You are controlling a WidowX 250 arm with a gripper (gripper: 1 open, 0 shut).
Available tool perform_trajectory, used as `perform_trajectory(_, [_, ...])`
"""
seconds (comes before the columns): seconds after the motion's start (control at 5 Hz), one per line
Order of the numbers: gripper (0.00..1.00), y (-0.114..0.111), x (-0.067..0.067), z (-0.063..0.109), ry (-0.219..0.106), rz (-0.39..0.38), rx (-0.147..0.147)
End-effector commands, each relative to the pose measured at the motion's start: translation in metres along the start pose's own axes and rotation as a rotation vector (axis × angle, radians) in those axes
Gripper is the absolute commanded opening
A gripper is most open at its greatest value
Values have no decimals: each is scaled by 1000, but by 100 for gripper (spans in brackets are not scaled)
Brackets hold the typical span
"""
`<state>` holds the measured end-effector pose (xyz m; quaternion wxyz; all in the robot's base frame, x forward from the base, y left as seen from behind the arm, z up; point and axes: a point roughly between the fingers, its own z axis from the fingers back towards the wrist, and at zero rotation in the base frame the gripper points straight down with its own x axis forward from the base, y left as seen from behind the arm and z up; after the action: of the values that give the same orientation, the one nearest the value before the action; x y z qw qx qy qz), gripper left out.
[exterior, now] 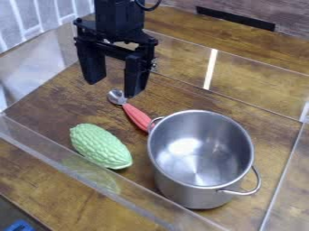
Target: Move the pink spoon to the left
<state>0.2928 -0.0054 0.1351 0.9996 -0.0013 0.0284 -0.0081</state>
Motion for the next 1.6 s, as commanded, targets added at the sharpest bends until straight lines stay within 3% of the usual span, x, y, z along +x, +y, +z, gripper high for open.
perform_trajectory(0.0, [100,-2,4,0,3,7,2])
perform_trajectory(0.6, [100,-13,27,8,-28,25,26])
perform_trajectory(1.0, [100,-27,42,19,-77,32,68])
perform_trajectory(1.4, [100,-32,53,19,-111,54,110])
